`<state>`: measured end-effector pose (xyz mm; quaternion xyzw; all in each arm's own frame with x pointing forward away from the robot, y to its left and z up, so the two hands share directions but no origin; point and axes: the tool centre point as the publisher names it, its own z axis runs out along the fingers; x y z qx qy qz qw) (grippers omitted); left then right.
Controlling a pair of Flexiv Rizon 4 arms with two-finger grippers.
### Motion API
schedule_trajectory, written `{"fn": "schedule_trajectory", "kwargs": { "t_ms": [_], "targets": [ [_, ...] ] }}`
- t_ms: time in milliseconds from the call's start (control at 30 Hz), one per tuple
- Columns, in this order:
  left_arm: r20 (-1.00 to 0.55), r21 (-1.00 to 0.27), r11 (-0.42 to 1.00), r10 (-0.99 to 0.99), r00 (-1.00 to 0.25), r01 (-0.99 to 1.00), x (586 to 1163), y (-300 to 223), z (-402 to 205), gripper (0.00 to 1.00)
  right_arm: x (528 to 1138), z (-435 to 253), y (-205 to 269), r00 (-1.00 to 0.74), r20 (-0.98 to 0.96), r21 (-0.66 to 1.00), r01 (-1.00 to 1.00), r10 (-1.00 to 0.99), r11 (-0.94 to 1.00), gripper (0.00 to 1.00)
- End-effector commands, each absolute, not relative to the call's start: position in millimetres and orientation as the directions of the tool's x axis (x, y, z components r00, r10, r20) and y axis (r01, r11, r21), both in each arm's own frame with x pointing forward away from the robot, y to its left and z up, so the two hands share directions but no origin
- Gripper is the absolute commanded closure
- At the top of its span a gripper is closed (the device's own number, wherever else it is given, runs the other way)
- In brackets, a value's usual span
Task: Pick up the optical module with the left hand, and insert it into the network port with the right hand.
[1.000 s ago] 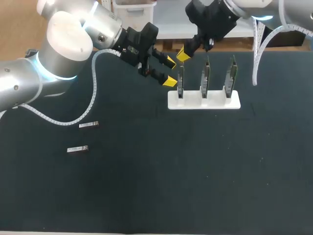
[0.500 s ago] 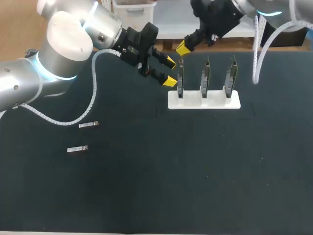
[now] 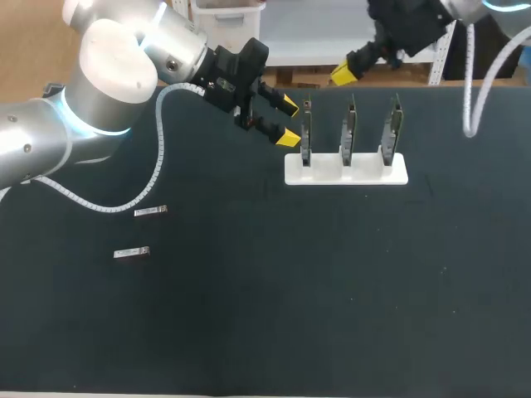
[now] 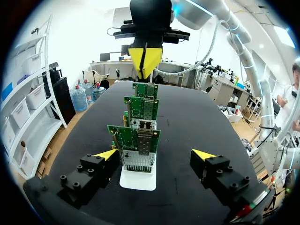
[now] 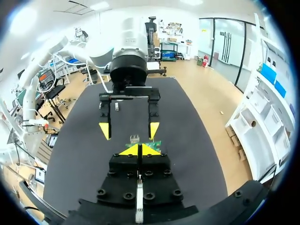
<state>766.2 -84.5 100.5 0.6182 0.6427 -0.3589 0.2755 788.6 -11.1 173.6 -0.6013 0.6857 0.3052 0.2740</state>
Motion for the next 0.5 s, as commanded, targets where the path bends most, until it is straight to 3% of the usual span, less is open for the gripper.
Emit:
{"fn": "schedule_trajectory", "kwargs": {
  "t_ms": [33, 500],
  "targets": [
    [-0.795, -0.122, -0.02, 0.6, -0.085, 0.992, 766.1, -84.8, 101.1, 0.0, 781.4, 174.6, -38.1, -0.155, -0.777, 0.118, -0.988, -0.61, 0.101, 1.0],
    [-0.795, -0.122, -0.02, 0.6, -0.085, 0.992, 766.1, -84.8, 101.1, 0.0, 778.1, 164.8, -69.6, -0.12, -0.768, 0.141, -0.99, -0.629, 0.015, 1.0]
  ]
}}
